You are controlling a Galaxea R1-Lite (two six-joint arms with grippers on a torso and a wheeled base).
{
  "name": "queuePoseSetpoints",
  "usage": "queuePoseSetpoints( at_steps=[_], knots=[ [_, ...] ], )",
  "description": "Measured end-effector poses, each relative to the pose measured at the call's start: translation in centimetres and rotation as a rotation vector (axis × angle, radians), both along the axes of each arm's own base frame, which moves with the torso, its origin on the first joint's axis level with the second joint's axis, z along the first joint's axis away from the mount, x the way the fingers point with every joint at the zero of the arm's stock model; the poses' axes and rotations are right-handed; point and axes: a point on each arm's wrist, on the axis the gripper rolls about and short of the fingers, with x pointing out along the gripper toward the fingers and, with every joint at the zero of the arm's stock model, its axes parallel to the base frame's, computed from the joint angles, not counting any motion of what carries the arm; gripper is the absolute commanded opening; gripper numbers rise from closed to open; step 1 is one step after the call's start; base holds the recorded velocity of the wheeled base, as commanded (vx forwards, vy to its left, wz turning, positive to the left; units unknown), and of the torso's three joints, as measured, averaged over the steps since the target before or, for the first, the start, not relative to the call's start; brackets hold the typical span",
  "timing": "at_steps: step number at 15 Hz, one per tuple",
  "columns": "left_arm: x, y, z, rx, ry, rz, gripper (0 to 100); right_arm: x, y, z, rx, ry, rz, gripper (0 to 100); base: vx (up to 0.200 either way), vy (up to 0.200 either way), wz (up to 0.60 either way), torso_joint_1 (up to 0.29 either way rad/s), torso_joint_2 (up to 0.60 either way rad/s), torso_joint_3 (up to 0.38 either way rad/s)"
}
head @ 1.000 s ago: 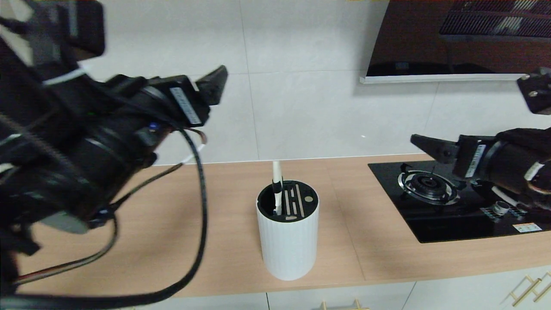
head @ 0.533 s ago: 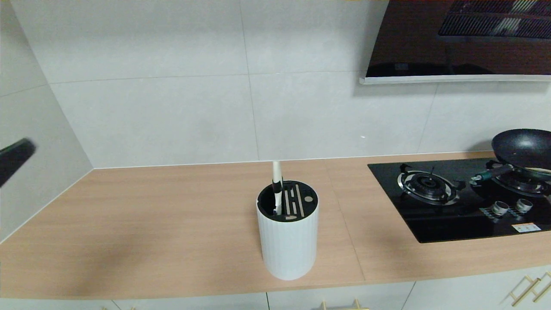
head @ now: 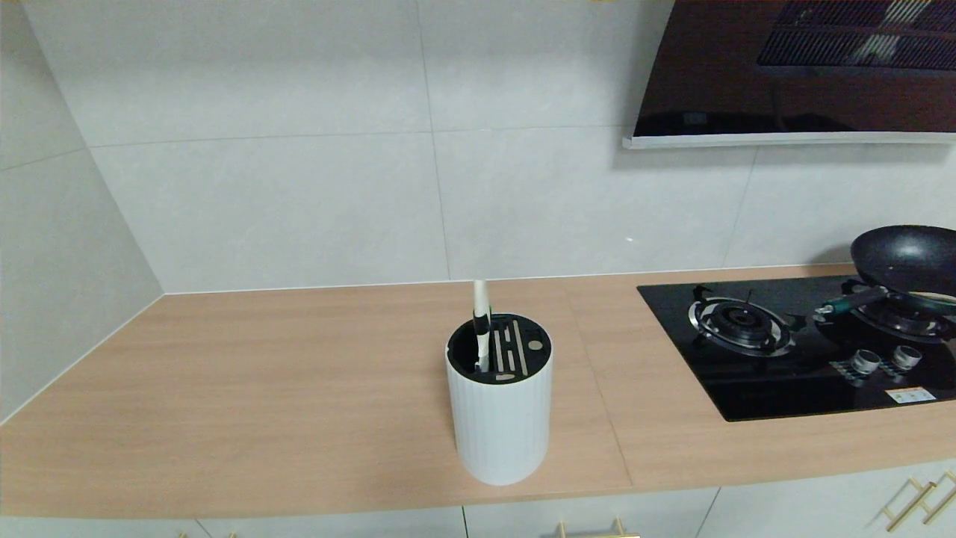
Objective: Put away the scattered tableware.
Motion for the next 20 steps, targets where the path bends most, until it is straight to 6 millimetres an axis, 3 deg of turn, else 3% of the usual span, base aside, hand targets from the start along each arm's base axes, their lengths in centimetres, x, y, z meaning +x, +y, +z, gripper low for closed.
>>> queuePoseSetpoints(
  at_steps=[3, 7, 10, 12, 16, 20],
  knots=[
    [-0.4, -0.6, -1.7, 0.002, -0.001, 0.089, 100, -0.3, 0.1, -2.7, 0.01, 0.006, -0.079, 100, 0.0, 0.0, 0.0, 0.0, 0.0, 0.0],
    [1.2, -1.0, -6.3, 0.031, 0.064, 0.166, 100, 1.2, 0.1, -6.2, 0.01, 0.045, -0.084, 100, 0.0, 0.0, 0.0, 0.0, 0.0, 0.0],
    [3.0, -1.3, -9.8, 0.083, 0.104, 0.086, 100, 2.7, 0.4, -9.2, -0.007, 0.08, 0.052, 100, 0.0, 0.0, 0.0, 0.0, 0.0, 0.0],
    [3.5, -1.4, -11.5, 0.104, 0.176, 0.032, 100, 3.0, 0.5, -10.0, -0.009, 0.109, 0.079, 100, 0.0, 0.0, 0.0, 0.0, 0.0, 0.0],
    [3.7, -1.7, -12.2, 0.116, 0.21, -0.118, 100, 3.0, 0.5, -10.7, -0.012, 0.16, 0.104, 100, 0.0, 0.0, 0.0, 0.0, 0.0, 0.0],
    [3.7, -1.8, -12.3, 0.12, 0.218, -0.143, 100, 3.1, 0.6, -10.8, -0.013, 0.164, 0.13, 100, 0.0, 0.0, 0.0, 0.0, 0.0, 0.0]
  ],
)
